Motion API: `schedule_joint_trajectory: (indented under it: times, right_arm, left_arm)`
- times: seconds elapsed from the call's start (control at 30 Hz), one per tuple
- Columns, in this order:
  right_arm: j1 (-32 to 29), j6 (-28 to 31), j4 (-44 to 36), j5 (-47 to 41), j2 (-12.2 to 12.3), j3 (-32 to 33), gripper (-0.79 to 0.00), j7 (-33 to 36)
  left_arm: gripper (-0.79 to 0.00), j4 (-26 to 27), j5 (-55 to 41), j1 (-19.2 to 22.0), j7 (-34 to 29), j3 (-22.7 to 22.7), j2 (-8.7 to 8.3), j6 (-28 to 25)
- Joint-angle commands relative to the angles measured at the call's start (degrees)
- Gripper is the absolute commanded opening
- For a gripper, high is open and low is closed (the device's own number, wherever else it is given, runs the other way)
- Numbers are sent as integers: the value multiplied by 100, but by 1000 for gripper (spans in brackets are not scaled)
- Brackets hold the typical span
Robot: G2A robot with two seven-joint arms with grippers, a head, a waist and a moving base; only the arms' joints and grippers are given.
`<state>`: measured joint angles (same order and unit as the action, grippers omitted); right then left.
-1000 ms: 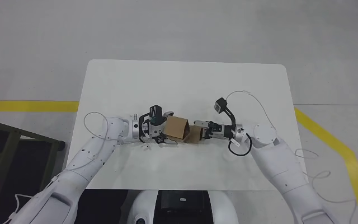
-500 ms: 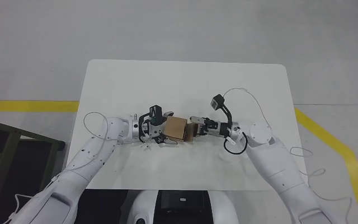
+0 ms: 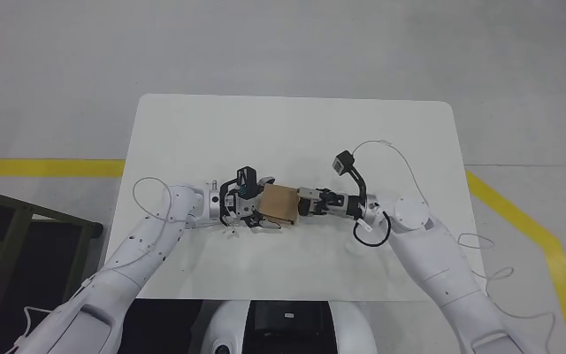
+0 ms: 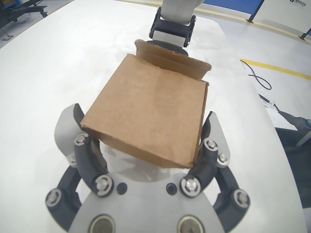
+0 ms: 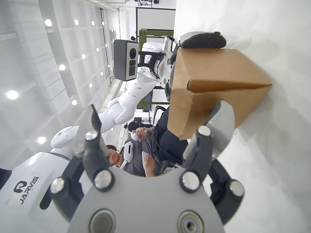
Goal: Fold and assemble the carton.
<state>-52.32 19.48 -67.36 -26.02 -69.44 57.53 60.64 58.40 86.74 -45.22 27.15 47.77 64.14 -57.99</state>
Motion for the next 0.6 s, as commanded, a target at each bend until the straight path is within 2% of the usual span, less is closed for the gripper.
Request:
schedule_joint_trajectory:
  times: [0.0,0.47,0.53,0.57]
  right_arm:
    - [6,-16,10,98,5,-2,-431,-2]
    - [-42,-378,-20,871,86,37,-496,2]
    - [-51,-410,-29,901,93,43,-517,7]
    - [-49,-434,-35,925,97,44,-554,27]
  left_arm:
    - [0,-8,-6,1,6,2,0,5]
    - [0,-14,8,12,-18,-8,3,-1]
    - [0,-13,5,13,-22,-8,4,-1]
    - [0,-11,9,14,-26,-9,5,0]
